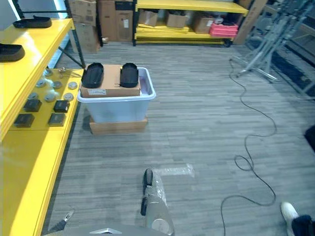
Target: Move parts from the plastic box to the shelf.
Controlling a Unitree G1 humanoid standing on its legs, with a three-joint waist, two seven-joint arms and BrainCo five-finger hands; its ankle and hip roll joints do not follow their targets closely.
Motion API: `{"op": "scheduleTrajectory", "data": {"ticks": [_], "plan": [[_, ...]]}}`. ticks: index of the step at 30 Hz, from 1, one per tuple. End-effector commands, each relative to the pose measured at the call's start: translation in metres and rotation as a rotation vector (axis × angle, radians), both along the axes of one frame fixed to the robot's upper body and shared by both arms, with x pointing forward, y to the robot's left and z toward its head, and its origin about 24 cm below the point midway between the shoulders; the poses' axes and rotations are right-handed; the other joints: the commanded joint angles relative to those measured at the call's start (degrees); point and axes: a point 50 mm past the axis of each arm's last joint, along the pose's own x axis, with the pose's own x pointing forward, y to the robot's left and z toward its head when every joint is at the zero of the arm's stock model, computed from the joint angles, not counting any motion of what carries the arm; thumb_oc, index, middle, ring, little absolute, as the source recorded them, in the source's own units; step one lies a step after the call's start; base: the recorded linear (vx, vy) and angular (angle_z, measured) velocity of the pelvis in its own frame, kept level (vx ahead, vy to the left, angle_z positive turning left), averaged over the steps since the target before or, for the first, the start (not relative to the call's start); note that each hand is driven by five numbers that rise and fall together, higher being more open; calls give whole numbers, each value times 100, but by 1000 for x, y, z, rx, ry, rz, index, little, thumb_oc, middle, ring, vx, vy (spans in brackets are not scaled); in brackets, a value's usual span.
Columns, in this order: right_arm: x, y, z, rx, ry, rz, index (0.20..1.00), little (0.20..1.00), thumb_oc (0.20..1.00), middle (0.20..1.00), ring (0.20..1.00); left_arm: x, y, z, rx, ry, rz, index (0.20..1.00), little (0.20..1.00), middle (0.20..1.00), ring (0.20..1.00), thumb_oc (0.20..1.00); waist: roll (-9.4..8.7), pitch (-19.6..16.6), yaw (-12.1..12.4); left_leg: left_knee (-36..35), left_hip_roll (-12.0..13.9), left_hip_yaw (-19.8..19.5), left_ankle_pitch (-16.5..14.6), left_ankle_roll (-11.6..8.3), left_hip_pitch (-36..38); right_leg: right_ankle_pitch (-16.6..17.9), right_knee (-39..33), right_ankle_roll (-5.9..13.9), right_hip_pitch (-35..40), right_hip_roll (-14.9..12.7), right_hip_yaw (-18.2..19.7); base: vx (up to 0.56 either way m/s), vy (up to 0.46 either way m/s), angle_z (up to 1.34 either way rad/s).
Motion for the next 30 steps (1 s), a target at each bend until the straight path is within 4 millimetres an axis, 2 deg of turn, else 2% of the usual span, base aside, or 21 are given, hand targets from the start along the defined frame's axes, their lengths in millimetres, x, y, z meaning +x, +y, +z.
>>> {"op": "scheduleTrajectory", "data": {"ticks": [1,3,5,7,8,9,10,11,12,13,15,16,19,20,22,25,26,28,30], "plan": [[29,-9,5,-54,-74,13,1000,1000,1000,1000,1000,19,16,7,43,-71,-50,1000,1000,1000,1000,1000,-385,1,124,436,349,184,-48,243,-799,665,-864,504,802,-500,252,527,-274,56],[33,-14,7,-63,-76,-7,1000,1000,1000,1000,1000,20,16,7,35,-77,-55,1000,1000,1000,1000,1000,-421,-80,156,584,529,256,-157,97,-626,464,-702,365,1106,-437,199,478,-265,60],[38,-20,9,-72,-81,-1,1000,1000,1000,1000,1000,22,14,8,28,-91,-44,1000,1000,1000,1000,1000,-449,-148,188,959,699,373,-122,-18,-655,359,-651,252,1316,-398,161,356,-221,46],[41,-24,11,-83,-74,6,1000,1000,1000,1000,1000,26,13,8,20,-108,-22,1000,1000,1000,1000,1000,-458,-172,183,1632,981,554,264,-182,-852,258,-653,109,1485,-325,130,273,-208,18],[42,-29,13,-98,-67,6,1000,1000,1000,1000,1000,30,13,9,19,-122,-2,1000,1000,1000,1000,1000,-482,-157,187,2294,1179,673,616,-294,-1126,189,-686,-11,1603,-279,102,249,-226,3],[42,-30,13,-103,-63,7,1000,1000,1000,1000,1000,31,12,9,19,-127,10,1000,1000,1000,1000,1000,-488,-150,187,2656,1257,706,717,-330,-1283,162,-690,-64,1634,-263,72,247,-278,-3],[42,-35,15,-114,-59,6,1000,1000,1000,1000,1000,36,12,10,18,-137,24,1000,1000,1000,1000,1000,-555,-81,225,3555,1368,779,919,-356,-1750,134,-691,-175,1760,-275,21,172,-218,-19],[41,-37,16,-120,-58,2,1000,1000,1000,1000,1000,39,11,10,14,-145,33,1000,1000,1000,1000,1000,-565,-33,243,4002,1392,747,918,-332,-2165,120,-700,-223,1838,-261,-17,202,-203,-13],[40,-40,17,-122,-56,-6,1000,1000,1000,1000,1000,43,10,11,12,-155,43,1000,1000,1000,1000,1000,-529,59,291,4144,1367,768,839,-277,-2487,83,-733,-235,1978,-213,-33,133,-90,2],[40,-40,17,-123,-57,-6,1000,1000,1000,1000,1000,43,10,11,12,-156,43,1000,1000,1000,1000,1000,-520,69,295,4153,1368,769,824,-271,-2511,80,-737,-234,1992,-204,-36,229,-30,17],[41,-39,17,-122,-55,2,1000,1000,1000,1000,1000,48,13,13,19,-182,59,1000,1000,1000,1000,1000,-464,192,369,2914,1143,1033,793,-216,-2557,-63,-798,-162,2267,-171,-59,245,33,7],[41,-39,17,-122,-55,2,1000,1000,1000,1000,1000,48,13,13,19,-182,59,1000,1000,1000,1000,1000,-471,202,374,2894,1135,1041,800,-214,-2534,-64,-799,-159,2279,-179,-53,231,82,-2],[40,-38,16,-130,-36,36,1000,1000,1000,1000,1000,47,14,13,20,-178,84,1000,1000,1000,1000,1000,-380,172,435,1406,926,1229,1069,-283,-2598,-115,-843,-63,2382,-187,-130,325,169,-4],[36,-39,16,-138,-30,39,1000,1000,1000,1000,1000,44,13,12,17,-167,95,1000,1000,1000,1000,1000,-179,163,545,250,960,1243,1761,-463,-2797,-215,-803,-46,2550,-64,-107,465,212,8],[34,-41,16,-140,-38,43,1000,1000,1000,1000,1000,39,14,11,14,-159,106,1000,1000,1000,1000,1000,-110,175,634,-149,1044,1291,1941,-519,-3080,-368,-711,-69,2725,-33,-129,481,206,14],[43,-36,16,-128,-63,64,1000,1000,1000,1000,1000,32,17,10,27,-151,141,1000,1000,1000,1000,1000,-126,130,765,42,1066,1206,1901,-427,-3111,-658,-496,-44,2880,-126,-37,412,172,-45],[47,-30,14,-101,-85,65,1000,1000,1000,1000,1000,30,19,10,32,-145,113,1000,1000,1000,1000,1000,-133,63,869,292,1029,1261,1724,-314,-2991,-965,-309,-24,3116,-263,-180,401,161,-102],[47,-25,13,-93,-98,58,1000,1000,1000,1000,1000,32,18,11,28,-144,83,1000,1000,1000,1000,1000,-125,-1,902,233,965,1304,1618,-235,-2847,-1078,-236,-1,3202,-322,-279,337,160,-66],[49,-19,11,-78,-118,26,1000,1000,1000,1000,1000,35,16,11,29,-140,44,1000,1000,1000,1000,1000,-112,-128,958,77,788,1214,1528,-105,-2600,-1205,8,62,3219,-393,-352,308,224,-11]]}}
